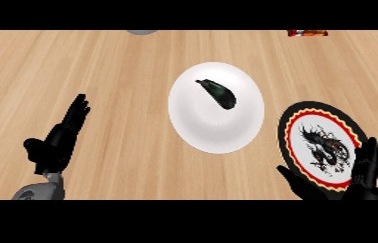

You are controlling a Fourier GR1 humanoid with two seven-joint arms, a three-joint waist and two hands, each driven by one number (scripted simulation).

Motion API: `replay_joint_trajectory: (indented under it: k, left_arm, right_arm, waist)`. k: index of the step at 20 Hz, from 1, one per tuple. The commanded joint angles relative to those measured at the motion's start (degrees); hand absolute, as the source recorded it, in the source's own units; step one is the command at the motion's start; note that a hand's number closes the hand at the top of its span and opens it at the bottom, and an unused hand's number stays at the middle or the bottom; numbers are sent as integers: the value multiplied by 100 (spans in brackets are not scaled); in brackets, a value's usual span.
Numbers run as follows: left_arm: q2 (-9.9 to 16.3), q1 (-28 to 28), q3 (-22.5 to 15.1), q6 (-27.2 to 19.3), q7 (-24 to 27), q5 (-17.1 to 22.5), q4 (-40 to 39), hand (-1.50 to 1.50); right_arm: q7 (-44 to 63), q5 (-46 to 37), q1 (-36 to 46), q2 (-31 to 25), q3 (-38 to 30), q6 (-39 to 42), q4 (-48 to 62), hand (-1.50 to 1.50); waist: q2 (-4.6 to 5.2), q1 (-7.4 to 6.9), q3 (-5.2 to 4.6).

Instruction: Pick the eggplant from the plate and place it in the plate

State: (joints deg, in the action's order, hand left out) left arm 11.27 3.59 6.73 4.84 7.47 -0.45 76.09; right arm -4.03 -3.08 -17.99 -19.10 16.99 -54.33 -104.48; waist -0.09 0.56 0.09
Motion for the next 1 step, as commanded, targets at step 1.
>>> replay_joint_trajectory:
  k: [1]
  left_arm:
    - [-150,-225,-111,-117,26,-127,162,0]
  right_arm:
    - [-1293,634,-657,152,-502,370,150,-150]
  waist:
    - [-5,-4,-2]
